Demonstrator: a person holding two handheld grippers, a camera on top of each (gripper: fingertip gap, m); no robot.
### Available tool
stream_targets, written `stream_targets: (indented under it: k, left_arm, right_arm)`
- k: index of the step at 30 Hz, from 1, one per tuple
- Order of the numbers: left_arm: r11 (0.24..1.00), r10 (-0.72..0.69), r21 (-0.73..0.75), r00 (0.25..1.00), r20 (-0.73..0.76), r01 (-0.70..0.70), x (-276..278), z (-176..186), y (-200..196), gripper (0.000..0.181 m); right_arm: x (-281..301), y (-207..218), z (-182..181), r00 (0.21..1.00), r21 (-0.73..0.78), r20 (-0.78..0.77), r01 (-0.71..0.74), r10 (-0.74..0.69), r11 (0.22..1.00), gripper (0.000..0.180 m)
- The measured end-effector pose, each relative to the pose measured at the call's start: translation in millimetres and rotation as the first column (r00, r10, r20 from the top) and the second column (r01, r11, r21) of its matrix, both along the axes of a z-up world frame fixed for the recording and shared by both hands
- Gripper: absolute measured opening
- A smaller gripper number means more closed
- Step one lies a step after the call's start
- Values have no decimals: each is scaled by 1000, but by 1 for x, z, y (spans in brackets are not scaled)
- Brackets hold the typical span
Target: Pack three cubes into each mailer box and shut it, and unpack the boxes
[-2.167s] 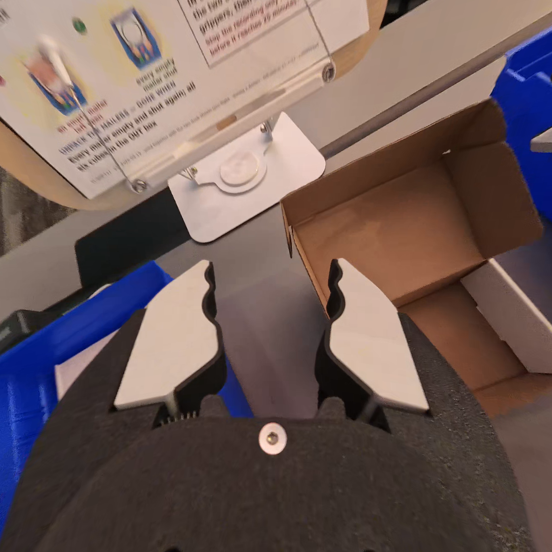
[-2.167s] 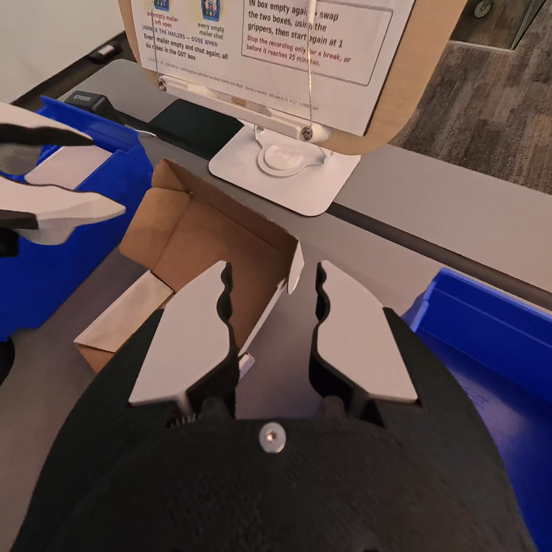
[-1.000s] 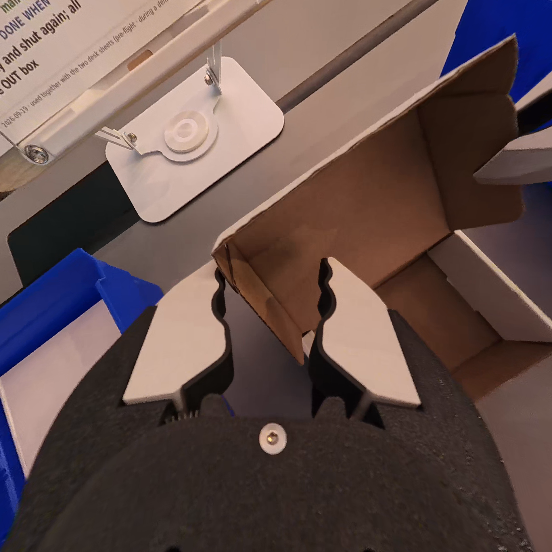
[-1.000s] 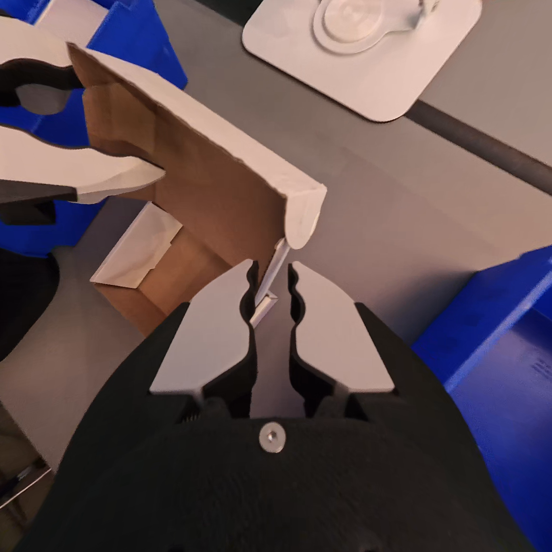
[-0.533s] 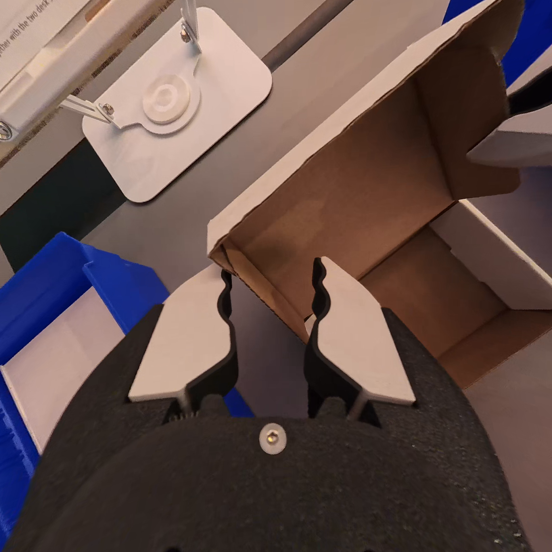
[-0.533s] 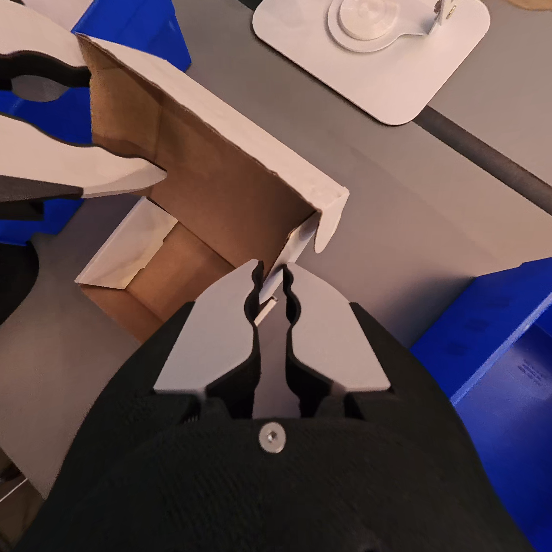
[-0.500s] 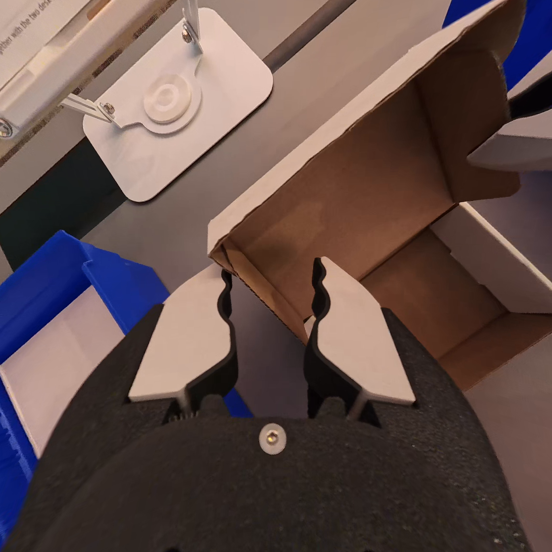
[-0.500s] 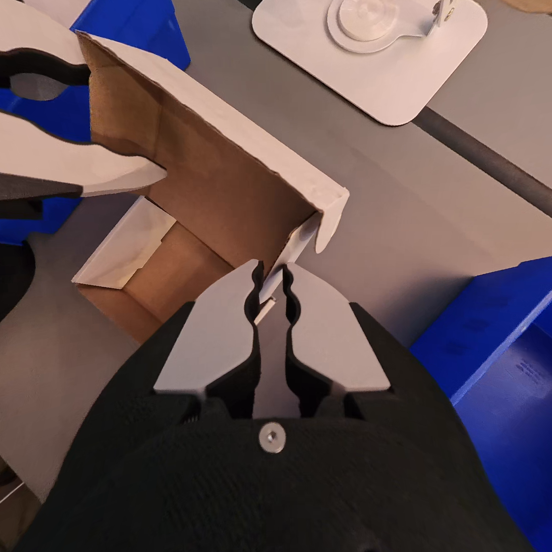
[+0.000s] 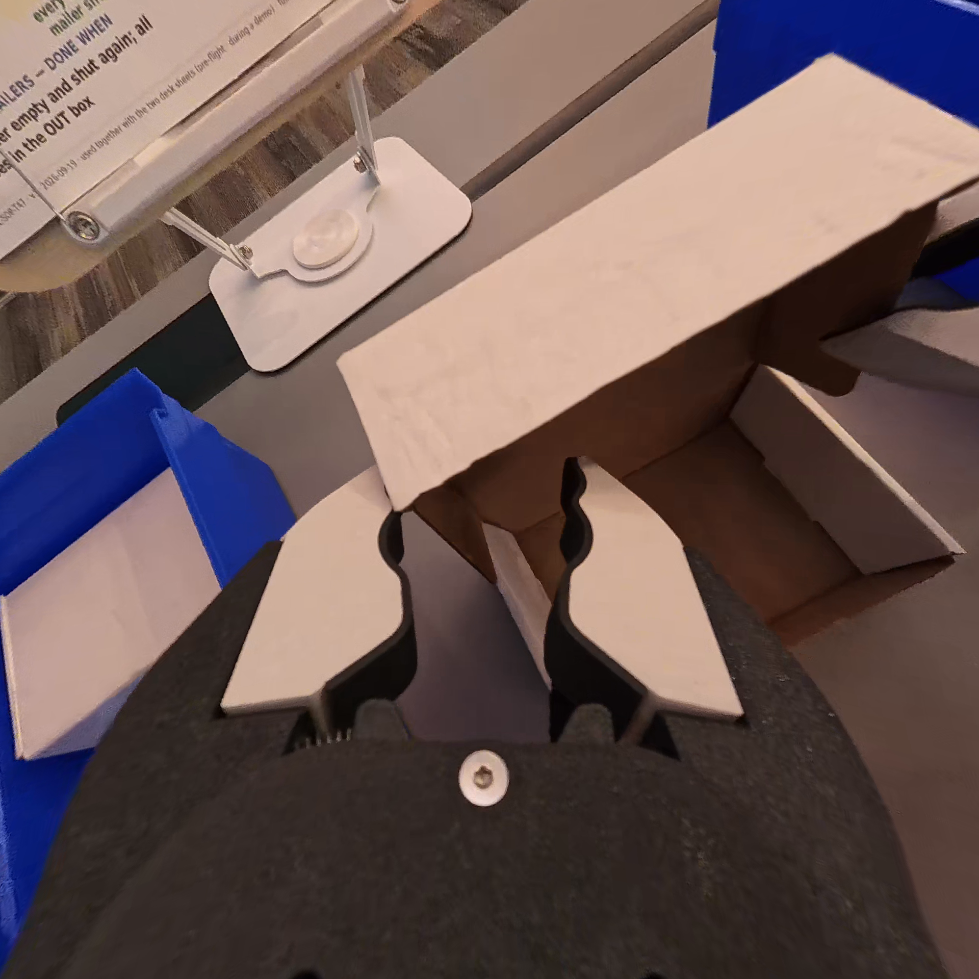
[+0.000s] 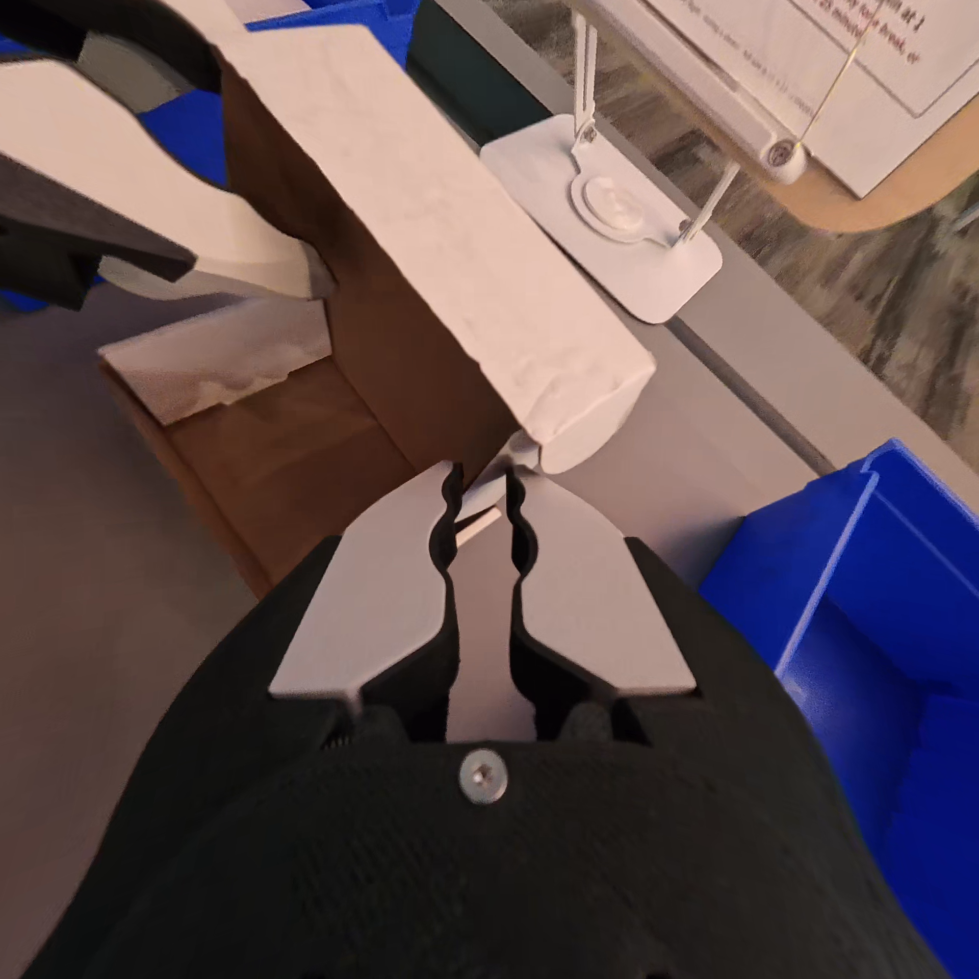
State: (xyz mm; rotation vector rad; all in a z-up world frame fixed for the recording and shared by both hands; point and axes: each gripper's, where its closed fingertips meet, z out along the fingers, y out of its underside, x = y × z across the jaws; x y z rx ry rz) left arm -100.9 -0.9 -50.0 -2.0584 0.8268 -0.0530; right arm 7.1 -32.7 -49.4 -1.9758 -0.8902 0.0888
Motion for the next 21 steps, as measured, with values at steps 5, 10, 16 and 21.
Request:
stream_targets:
  k: [5,10,16,21]
  left_arm:
    - [999,8,32,1000,4,-8,-4,-5,-20,59]
    - [997,22,74,998,59,-27,-10,-8,-24,52]
    - [998,21,50,997,68,-25,-14,-11,-25,55]
    - [998,2,56,999,55,-5,-15,-12,-26,55]
  right_arm:
    - [-4,-19,-5,999,126,54,-10,3,992,17]
    - [-3,-29,-7,995,96,-98,10,-1,995,19]
    - [11,-36,15,973,156,-232,19,17,988,30]
    - [6,-38,16,935,106,-343,-53,87,993,36]
